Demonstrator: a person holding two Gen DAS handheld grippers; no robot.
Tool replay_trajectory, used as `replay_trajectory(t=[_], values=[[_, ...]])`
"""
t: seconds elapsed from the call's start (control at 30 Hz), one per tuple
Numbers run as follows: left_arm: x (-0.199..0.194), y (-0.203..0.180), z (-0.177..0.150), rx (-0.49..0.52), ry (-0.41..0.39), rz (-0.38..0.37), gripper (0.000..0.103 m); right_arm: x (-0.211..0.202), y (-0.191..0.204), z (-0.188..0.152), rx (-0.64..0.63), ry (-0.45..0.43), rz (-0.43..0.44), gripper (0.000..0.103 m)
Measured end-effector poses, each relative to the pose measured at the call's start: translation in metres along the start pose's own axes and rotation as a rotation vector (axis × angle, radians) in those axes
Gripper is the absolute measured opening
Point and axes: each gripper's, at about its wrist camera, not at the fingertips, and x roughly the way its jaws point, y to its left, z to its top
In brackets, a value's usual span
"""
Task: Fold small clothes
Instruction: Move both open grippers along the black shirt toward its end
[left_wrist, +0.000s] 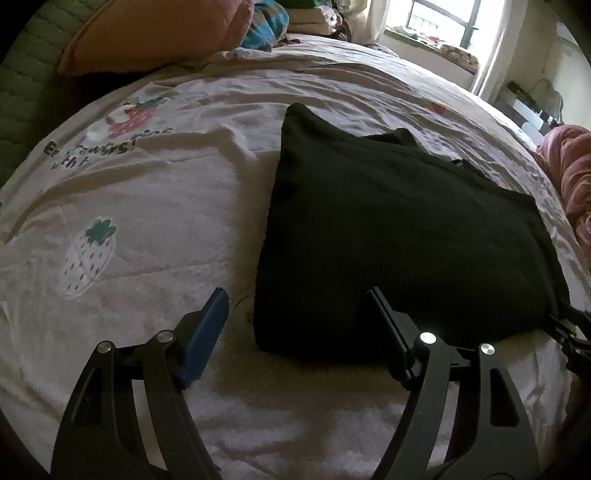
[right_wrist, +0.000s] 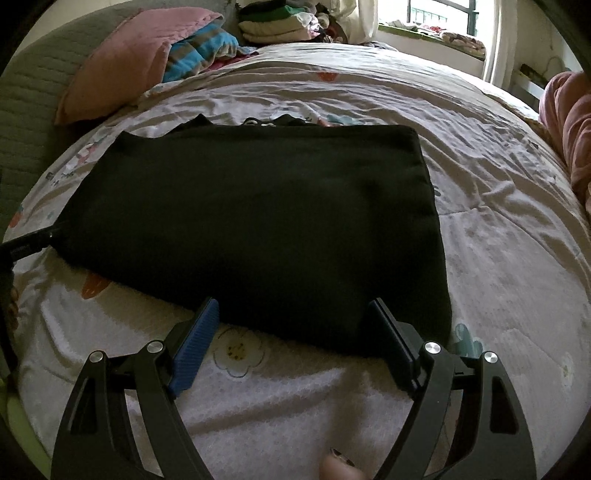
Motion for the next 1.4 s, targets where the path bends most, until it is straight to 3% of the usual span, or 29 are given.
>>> replay_trajectory(t=[0.33,0.67,0.73,1.4], values=[[-0.017,0.011,-0.006,-0.027,-0.028,0.000,0.071,-0.016,0.020,0.000,-0.044,-0.034,0.022,0.084],[-0.030,0.022,-0.006,-0.059,-0.058,0.016,0.086,-0.026,0.054,0.003,-0.121,-0.072,0.036,0.093],[-0.031,0.025,-0.005,-0.066,-0.059,0.026,0.093,-0.026,0.062,0.004,-0.138,-0.077,0.042,0.093],[-0.028,0.060,0.001,-0.144,-0.054,0.105,0.093,-0.003,0.165,0.011,-0.387,-0.105,0.094,0.094]])
